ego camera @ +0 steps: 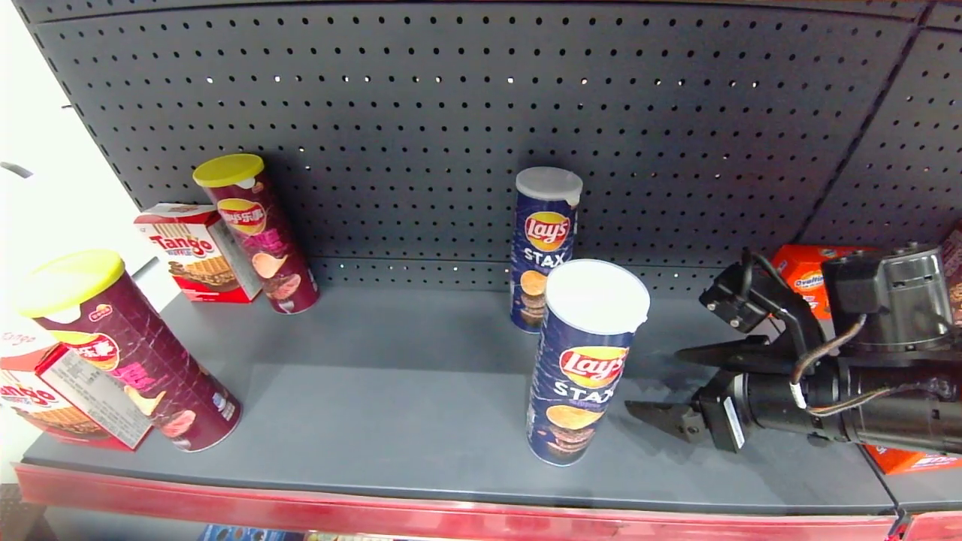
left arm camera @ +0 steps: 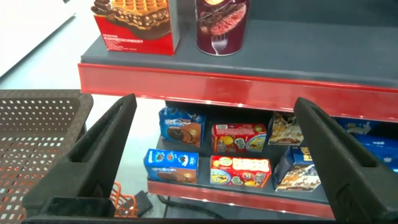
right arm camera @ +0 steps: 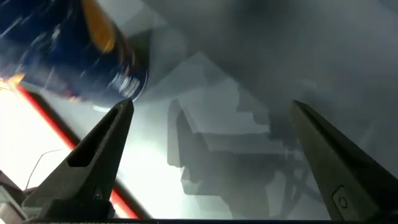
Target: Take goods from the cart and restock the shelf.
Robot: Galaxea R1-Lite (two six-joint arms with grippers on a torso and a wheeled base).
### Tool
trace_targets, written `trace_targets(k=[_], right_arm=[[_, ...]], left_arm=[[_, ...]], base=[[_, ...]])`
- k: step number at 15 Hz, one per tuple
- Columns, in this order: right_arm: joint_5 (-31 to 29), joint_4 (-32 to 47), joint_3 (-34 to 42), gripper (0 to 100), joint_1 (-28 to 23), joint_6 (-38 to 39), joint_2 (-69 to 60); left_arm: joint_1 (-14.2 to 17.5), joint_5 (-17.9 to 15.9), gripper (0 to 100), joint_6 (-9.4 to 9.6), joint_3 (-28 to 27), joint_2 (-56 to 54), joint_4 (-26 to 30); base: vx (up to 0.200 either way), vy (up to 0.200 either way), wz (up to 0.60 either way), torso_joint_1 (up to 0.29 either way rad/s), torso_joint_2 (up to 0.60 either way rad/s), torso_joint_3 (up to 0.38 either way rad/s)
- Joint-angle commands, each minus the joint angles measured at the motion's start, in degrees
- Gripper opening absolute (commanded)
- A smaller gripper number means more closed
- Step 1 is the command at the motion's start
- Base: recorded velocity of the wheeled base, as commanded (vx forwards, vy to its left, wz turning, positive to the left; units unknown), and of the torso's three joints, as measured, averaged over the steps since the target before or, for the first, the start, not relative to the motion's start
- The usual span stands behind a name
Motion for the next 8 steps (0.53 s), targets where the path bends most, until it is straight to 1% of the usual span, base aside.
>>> trace_targets(k=[1,8], right_arm=[[0.0,0.0,-1.9,100,0.1,0.0,3.1],[-0.8,0.0,-3.8,100,3.1,0.0,5.5]], left_arm=[[0.0,0.0,100,-0.01,0.0,0.1,0.0],[0.0,0.0,100,-0.01,0.0,0.1,0.0]], base=[[0.000,0.000,0.00,0.000,0.00,0.000],[0.000,0.000,0.00,0.000,0.00,0.000]])
